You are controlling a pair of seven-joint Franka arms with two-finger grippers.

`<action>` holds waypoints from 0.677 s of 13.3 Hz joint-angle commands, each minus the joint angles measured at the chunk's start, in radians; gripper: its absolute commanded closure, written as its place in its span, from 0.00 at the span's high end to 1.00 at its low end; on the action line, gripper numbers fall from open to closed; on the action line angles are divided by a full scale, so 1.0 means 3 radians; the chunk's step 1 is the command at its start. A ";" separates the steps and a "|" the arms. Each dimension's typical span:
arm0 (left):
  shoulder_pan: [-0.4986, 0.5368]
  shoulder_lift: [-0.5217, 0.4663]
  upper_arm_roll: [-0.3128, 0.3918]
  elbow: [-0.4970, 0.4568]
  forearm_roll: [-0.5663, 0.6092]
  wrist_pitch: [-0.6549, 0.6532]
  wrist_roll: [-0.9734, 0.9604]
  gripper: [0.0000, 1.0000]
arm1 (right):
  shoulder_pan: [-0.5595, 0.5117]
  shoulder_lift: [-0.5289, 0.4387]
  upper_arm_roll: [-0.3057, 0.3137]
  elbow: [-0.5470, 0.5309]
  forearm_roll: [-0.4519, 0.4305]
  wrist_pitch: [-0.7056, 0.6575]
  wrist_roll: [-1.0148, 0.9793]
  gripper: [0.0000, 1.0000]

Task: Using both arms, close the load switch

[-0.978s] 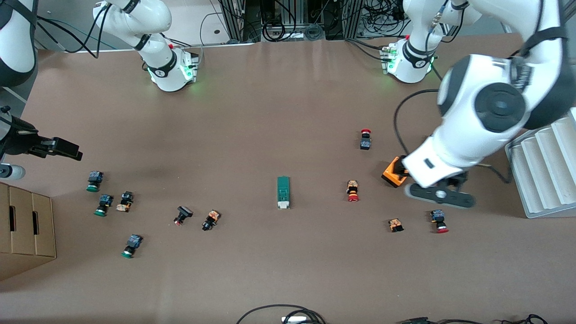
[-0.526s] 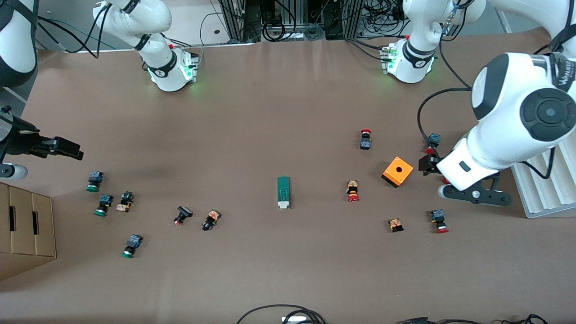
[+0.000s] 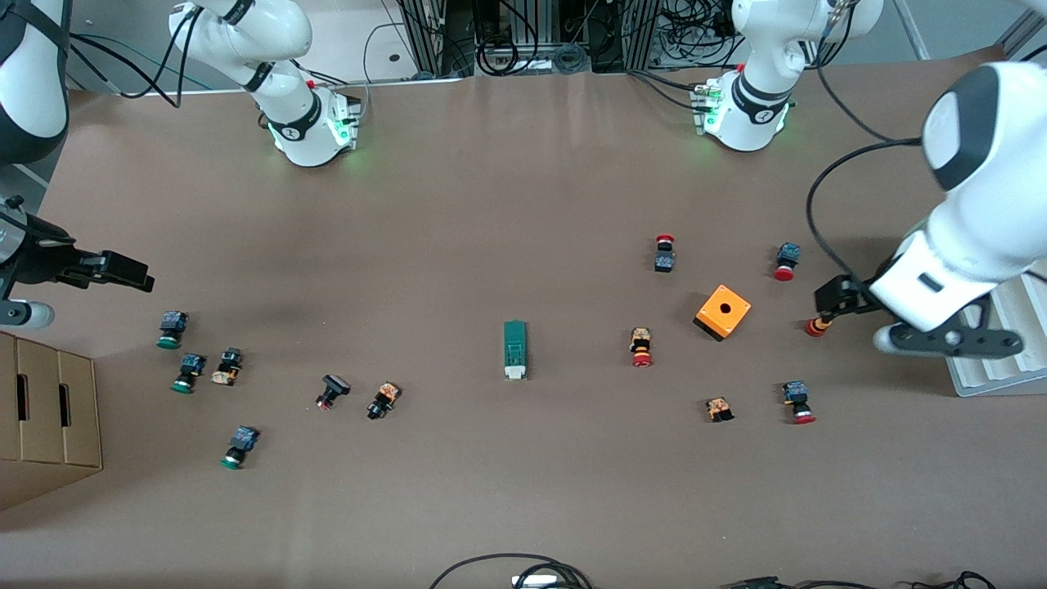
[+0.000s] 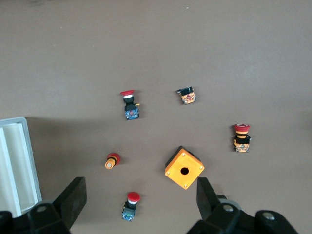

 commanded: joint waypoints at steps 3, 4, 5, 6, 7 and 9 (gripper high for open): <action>0.0289 -0.0585 -0.0168 -0.0721 -0.0029 0.0203 -0.0015 1.00 | -0.0010 0.0023 -0.0003 0.0032 0.0097 -0.0023 -0.0040 1.00; 0.0289 -0.0585 -0.0168 -0.0716 -0.0014 0.0203 -0.0031 1.00 | -0.0005 0.0023 0.0002 0.0032 0.0097 -0.0023 -0.0040 1.00; 0.0273 -0.0580 -0.0168 -0.0706 -0.0003 0.0198 -0.0031 1.00 | -0.0005 0.0028 0.0002 0.0032 0.0097 -0.0023 -0.0040 1.00; 0.0263 -0.0549 -0.0168 -0.0670 0.0017 0.0187 -0.0026 1.00 | -0.0005 0.0028 0.0002 0.0032 0.0097 -0.0023 -0.0035 1.00; 0.0258 -0.0524 -0.0168 -0.0629 0.0017 0.0172 -0.0026 1.00 | -0.0005 0.0028 0.0002 0.0032 0.0097 -0.0023 -0.0040 1.00; 0.0258 -0.0513 -0.0173 -0.0624 0.0022 0.0167 -0.0021 1.00 | 0.0000 0.0044 0.0007 0.0032 0.0097 -0.0023 -0.0035 1.00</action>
